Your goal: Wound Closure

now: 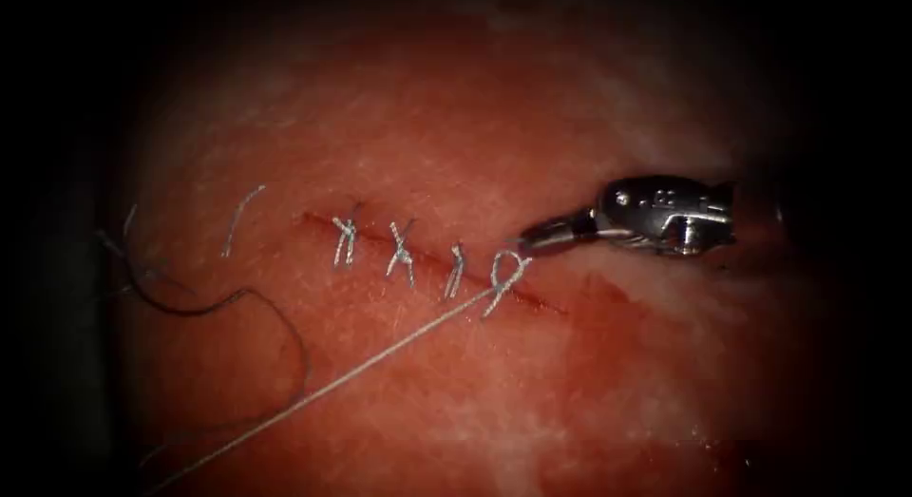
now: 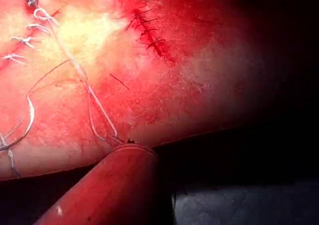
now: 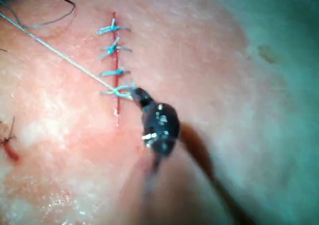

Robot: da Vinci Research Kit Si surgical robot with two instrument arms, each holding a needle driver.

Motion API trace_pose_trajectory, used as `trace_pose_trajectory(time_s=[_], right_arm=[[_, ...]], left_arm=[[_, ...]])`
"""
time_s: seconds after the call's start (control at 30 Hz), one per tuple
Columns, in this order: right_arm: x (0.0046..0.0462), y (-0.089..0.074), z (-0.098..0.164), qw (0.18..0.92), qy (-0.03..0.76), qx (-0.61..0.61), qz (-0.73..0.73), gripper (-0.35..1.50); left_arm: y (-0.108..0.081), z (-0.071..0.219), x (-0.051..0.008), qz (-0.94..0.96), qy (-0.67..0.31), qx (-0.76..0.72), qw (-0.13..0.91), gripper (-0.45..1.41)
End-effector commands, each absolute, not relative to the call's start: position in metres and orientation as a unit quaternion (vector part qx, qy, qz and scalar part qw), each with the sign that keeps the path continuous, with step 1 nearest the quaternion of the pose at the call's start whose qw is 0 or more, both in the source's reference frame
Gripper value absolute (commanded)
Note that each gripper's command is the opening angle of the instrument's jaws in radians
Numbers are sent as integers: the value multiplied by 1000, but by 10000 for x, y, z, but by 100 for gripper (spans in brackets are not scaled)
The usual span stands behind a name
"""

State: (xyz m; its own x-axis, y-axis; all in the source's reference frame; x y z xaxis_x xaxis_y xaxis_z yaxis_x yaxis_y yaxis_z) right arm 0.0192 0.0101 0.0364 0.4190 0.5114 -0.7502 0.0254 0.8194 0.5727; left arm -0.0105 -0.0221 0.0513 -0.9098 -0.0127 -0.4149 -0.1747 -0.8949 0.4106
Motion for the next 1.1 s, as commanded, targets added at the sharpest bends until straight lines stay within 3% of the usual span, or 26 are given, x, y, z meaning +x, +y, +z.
trace_pose_trajectory(time_s=[0.03,0.5,1.1], right_arm=[[196,93,369,801,518,260,153,-35],[191,87,369,798,523,245,174,-35],[166,74,416,823,490,212,193,-35]], left_arm=[[-241,516,-108,952,219,-208,41,-45],[-292,519,-78,952,194,-237,22,-45],[-315,531,-82,944,178,-275,-37,-45]])
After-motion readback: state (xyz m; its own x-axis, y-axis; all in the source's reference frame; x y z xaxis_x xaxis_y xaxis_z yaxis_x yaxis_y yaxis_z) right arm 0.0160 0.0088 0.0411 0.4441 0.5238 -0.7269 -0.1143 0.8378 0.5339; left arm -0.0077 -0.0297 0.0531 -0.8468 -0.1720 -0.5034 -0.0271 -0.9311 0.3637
